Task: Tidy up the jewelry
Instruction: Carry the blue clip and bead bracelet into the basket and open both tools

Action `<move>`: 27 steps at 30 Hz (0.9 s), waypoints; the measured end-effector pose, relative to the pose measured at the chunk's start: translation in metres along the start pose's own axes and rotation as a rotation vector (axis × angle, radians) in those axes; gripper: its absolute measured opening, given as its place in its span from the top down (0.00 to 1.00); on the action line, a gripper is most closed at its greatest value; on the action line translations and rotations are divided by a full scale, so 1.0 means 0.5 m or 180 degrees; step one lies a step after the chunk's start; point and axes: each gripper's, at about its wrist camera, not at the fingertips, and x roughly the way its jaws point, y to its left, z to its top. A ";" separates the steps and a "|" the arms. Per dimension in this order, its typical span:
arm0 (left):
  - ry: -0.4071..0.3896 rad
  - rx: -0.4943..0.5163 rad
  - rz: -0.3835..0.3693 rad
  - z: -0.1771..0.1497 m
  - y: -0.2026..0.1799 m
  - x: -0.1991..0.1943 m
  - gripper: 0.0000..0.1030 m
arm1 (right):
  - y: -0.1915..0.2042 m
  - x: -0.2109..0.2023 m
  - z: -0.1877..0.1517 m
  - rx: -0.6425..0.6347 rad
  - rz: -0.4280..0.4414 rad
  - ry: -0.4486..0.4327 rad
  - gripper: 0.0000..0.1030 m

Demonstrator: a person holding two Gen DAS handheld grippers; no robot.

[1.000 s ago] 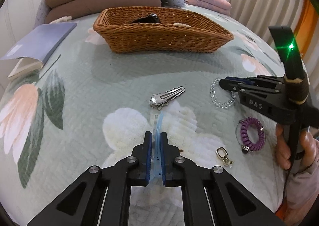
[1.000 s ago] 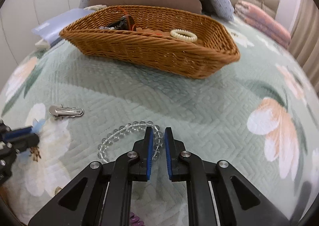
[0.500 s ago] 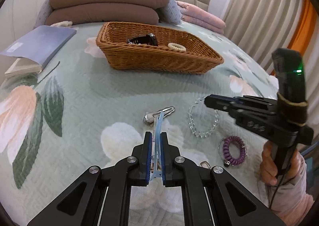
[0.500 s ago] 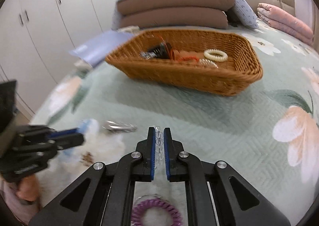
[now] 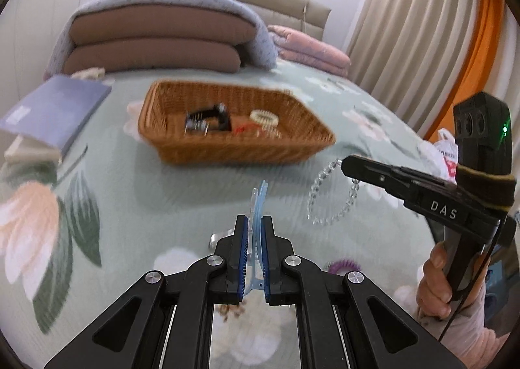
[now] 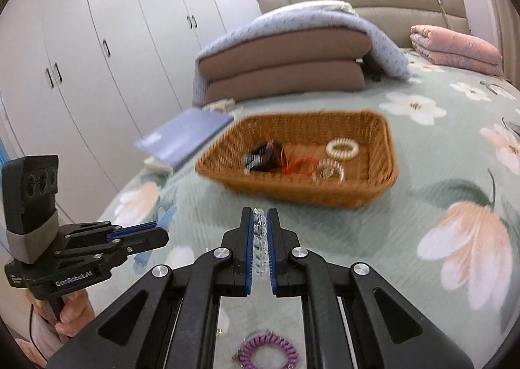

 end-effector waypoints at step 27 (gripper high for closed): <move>-0.0009 -0.0052 0.0177 0.268 0.004 0.319 0.92 | -0.206 0.255 0.175 0.0631 -0.0619 0.0223 0.90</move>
